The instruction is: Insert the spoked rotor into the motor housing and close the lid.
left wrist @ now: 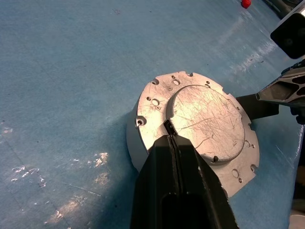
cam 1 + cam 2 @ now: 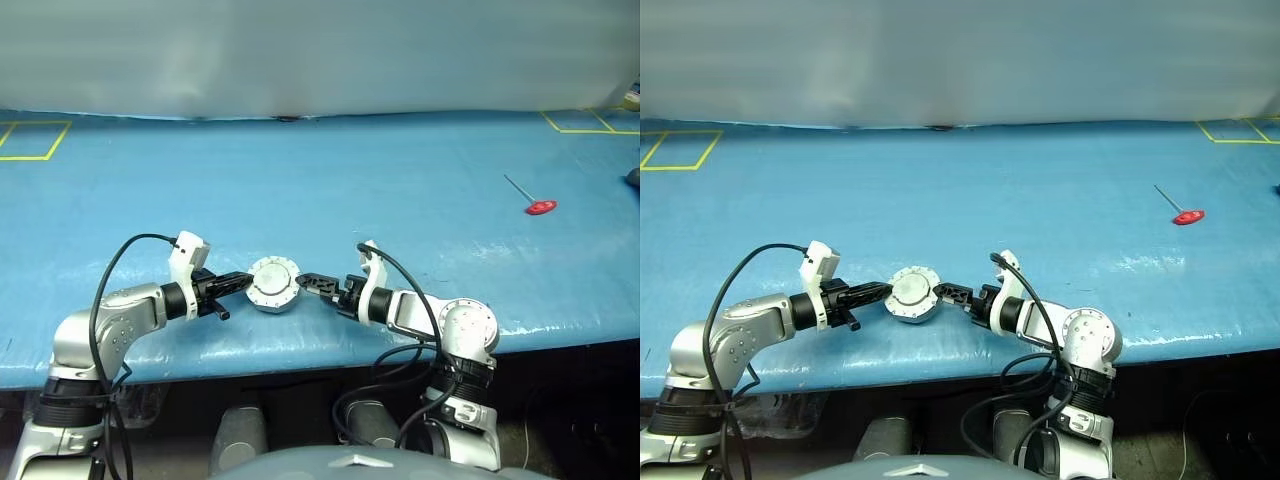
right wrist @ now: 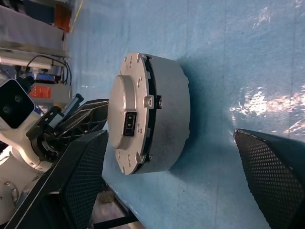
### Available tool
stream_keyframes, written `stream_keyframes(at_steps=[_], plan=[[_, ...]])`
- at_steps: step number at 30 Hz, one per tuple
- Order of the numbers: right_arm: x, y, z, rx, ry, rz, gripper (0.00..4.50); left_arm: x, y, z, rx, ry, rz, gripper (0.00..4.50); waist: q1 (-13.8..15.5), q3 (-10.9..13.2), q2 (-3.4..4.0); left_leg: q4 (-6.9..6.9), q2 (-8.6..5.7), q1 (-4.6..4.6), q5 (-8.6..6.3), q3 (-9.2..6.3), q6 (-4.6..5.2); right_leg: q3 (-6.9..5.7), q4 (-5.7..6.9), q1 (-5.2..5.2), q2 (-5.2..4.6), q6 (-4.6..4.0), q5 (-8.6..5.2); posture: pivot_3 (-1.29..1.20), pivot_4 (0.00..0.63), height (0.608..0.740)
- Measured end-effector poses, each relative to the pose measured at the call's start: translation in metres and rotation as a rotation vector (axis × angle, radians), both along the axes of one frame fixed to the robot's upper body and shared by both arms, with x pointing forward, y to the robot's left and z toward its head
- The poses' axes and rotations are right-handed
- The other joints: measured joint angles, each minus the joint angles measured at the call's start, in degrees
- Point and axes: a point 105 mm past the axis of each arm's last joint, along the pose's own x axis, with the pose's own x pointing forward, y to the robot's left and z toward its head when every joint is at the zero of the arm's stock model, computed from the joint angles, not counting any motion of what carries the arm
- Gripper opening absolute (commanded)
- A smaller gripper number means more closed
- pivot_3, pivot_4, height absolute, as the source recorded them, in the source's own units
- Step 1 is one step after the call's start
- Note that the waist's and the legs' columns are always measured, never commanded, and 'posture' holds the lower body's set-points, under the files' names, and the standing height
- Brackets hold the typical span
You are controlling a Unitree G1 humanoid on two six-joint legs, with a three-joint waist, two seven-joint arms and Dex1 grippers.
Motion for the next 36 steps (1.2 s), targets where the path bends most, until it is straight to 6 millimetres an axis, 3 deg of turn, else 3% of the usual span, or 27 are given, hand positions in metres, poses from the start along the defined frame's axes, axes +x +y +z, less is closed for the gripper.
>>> stream_keyframes(at_steps=[12,26,36], plan=[[0.004,0.029,0.001,0.147,0.056,0.026,4.47,-0.002,0.001,0.000,0.002,-0.007,0.004,0.00,-0.05,0.03,0.05,-0.02,0.00,-0.10,0.00,-0.02,0.01,0.00,-0.02,-0.08,0.01,0.01,0.00,0.00,0.150,0.740],[0.003,0.034,0.013,0.242,0.073,0.029,4.47,-0.005,0.013,-0.004,0.030,0.002,0.047,0.00,-0.28,0.04,0.07,-0.02,0.04,-0.11,-0.01,-0.04,0.01,0.00,-0.02,-0.09,0.05,0.01,0.00,0.00,0.150,0.740],[-0.002,0.038,0.010,0.205,0.080,0.066,4.47,-0.004,0.014,-0.004,0.034,-0.001,0.054,0.00,-0.91,0.04,0.07,-0.03,0.09,-0.09,0.00,-0.05,0.01,0.00,-0.02,-0.09,0.09,0.01,-0.01,0.00,0.150,0.740]])
